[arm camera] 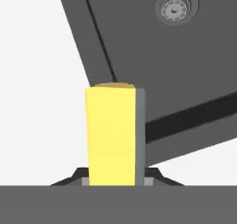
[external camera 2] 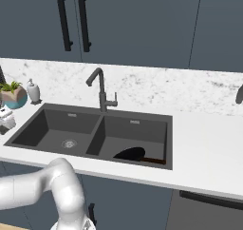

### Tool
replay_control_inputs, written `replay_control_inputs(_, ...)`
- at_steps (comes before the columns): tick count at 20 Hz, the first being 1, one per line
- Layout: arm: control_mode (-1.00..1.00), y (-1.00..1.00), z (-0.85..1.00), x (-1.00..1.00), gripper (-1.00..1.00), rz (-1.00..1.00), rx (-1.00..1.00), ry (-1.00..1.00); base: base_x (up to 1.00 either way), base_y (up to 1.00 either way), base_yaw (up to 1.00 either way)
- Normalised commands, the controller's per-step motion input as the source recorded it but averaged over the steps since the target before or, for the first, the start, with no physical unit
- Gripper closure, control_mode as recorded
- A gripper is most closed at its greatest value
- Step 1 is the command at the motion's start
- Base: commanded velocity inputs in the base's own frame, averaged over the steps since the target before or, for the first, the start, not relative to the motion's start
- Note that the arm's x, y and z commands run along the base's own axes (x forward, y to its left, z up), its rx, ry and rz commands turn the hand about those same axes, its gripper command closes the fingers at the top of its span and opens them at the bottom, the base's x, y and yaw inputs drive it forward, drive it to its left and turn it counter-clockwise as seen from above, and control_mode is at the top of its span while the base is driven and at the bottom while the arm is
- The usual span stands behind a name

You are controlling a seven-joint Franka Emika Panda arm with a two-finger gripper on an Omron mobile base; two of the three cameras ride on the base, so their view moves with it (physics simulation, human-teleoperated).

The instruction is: Pick the pan and sponge and place them into the sink. Then turn on the water.

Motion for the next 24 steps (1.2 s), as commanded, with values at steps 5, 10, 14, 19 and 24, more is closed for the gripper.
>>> replay_control_inputs(5,-1.0,-0.46,0.29,-0.06,1.0,0.24,0.02,-0.01,0.0,0.0,0.0)
replay_control_inputs(10,-1.0,-0.55,0.13,-0.01,1.0,0.26,0.0,-0.07,0.0,0.0,0.0)
replay_control_inputs(14,-1.0,-0.79,0.23,0.0,1.0,0.23,0.0,-0.09,0.0,0.0,0.0)
replay_control_inputs(19,-1.0,-0.9,0.3,0.0,1.0,0.23,0.0,-0.09,0.0,0.0,0.0)
replay_control_inputs(24,-1.0,-0.89,0.29,0.0,1.0,0.23,0.0,-0.09,0.0,0.0,0.0)
